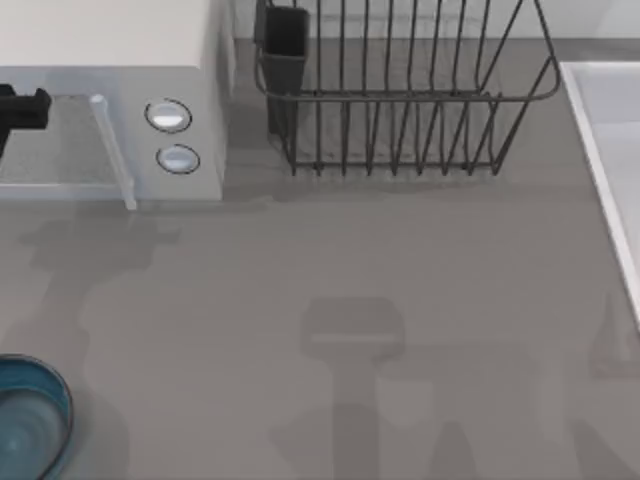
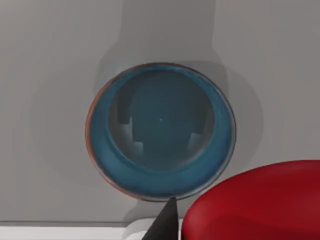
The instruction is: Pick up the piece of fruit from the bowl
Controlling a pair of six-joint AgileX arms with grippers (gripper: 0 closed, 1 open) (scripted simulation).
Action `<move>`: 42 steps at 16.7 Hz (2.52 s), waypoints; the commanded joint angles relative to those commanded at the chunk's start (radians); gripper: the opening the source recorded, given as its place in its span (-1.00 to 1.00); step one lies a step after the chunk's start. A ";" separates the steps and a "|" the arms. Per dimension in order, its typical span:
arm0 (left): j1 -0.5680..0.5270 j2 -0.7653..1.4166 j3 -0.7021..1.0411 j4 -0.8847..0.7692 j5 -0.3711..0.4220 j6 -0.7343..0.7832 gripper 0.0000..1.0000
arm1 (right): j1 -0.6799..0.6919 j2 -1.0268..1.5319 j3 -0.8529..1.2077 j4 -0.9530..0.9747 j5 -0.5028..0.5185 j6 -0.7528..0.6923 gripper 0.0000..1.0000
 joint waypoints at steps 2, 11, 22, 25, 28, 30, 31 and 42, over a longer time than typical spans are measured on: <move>-0.131 0.153 0.080 0.041 0.004 -0.127 -1.00 | 0.000 0.000 0.000 0.000 0.000 0.000 1.00; -0.510 0.547 0.303 0.202 0.016 -0.501 -1.00 | 0.000 0.000 0.000 0.000 0.000 0.000 1.00; -0.506 0.558 0.040 0.484 0.017 -0.497 -1.00 | 0.000 0.000 0.000 0.000 0.000 0.000 1.00; -0.506 0.567 -0.073 0.602 0.017 -0.497 -1.00 | 0.000 0.000 0.000 0.000 0.000 0.000 1.00; -0.507 0.571 -0.098 0.627 0.017 -0.497 -1.00 | 0.000 0.000 0.000 0.000 0.000 0.000 1.00; -0.507 0.571 -0.098 0.627 0.017 -0.497 -1.00 | 0.000 0.000 0.000 0.000 0.000 0.000 1.00; -0.507 0.571 -0.098 0.627 0.017 -0.497 -0.85 | 0.000 0.000 0.000 0.000 0.000 0.000 1.00; -0.507 0.571 -0.098 0.627 0.017 -0.497 0.81 | 0.000 0.000 0.000 0.000 0.000 0.000 1.00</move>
